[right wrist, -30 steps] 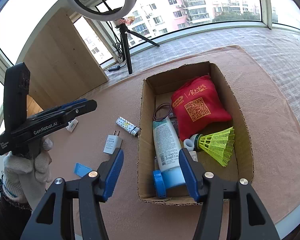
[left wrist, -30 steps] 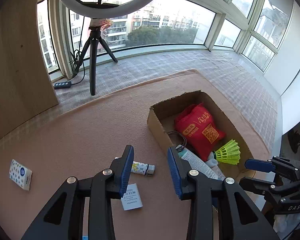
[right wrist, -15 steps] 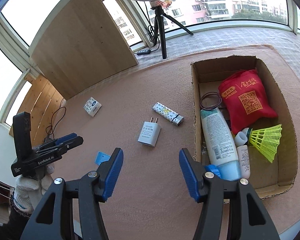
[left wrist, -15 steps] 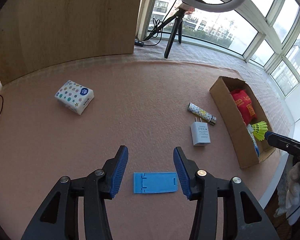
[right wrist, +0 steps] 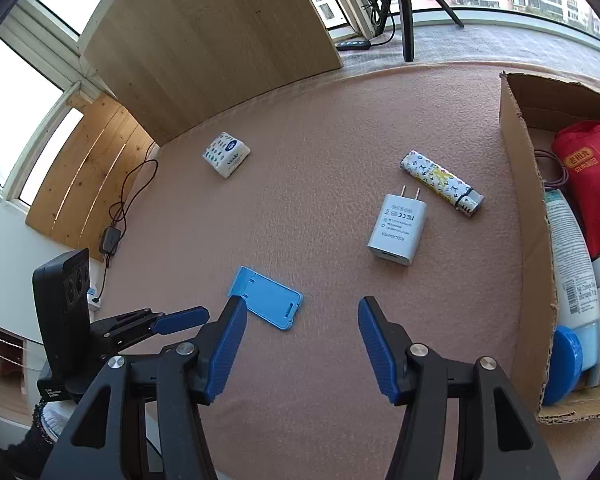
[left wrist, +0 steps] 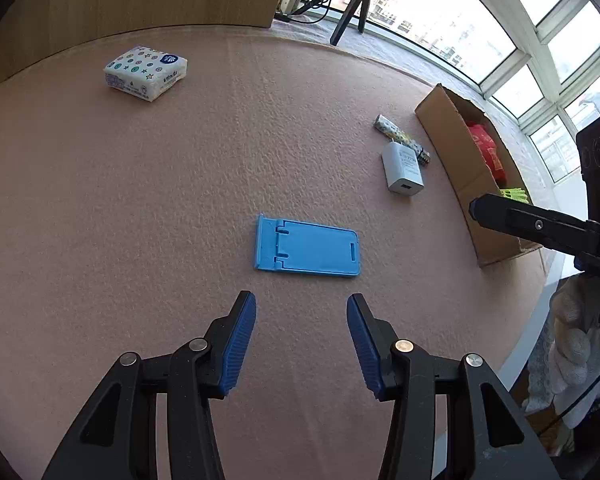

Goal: Organize objects
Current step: 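Move the right tool to the blue phone stand on the table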

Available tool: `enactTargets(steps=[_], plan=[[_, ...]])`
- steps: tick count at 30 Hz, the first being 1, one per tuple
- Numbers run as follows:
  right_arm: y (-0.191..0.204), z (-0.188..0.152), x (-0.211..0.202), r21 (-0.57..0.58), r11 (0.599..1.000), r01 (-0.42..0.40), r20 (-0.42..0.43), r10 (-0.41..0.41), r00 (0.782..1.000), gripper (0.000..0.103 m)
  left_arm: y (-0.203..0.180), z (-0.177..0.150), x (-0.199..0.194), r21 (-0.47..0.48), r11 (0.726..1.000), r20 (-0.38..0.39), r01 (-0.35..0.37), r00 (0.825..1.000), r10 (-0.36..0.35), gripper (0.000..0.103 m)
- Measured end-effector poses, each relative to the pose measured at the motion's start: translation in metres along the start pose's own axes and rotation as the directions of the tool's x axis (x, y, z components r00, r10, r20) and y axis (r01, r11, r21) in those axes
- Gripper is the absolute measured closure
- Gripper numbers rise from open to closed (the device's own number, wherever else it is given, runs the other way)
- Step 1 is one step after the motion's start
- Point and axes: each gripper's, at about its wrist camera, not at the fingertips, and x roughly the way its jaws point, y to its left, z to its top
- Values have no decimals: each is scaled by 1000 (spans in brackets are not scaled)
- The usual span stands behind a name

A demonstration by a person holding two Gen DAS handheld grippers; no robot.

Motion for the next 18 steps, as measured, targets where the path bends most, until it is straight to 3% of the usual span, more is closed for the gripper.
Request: enactTargets(steps=[6,8,11,14,18], plan=[[9,8,42,-22,1000,18,-59,-19,998,51,-5,2,9,14,1000,-11,25,1000,-25,53],[12,11,53,-35,999,22,-83,-25,996,60,-5,4,13,10,999,-14,39,999,-39,53],[12,13,66,-36,999,19,-116,-23,993,65,-7,7,17,10,998,-14,55,998,-55,60],[11,14,76,-19,1000,0,-141,-2,990,72,-5,10,20,-1,998,-11,56,998,-56,63],[7,12,84,14,999,-46,-170,48,984,74,2,15,22,-11,998,-5,54,999,-54,64]])
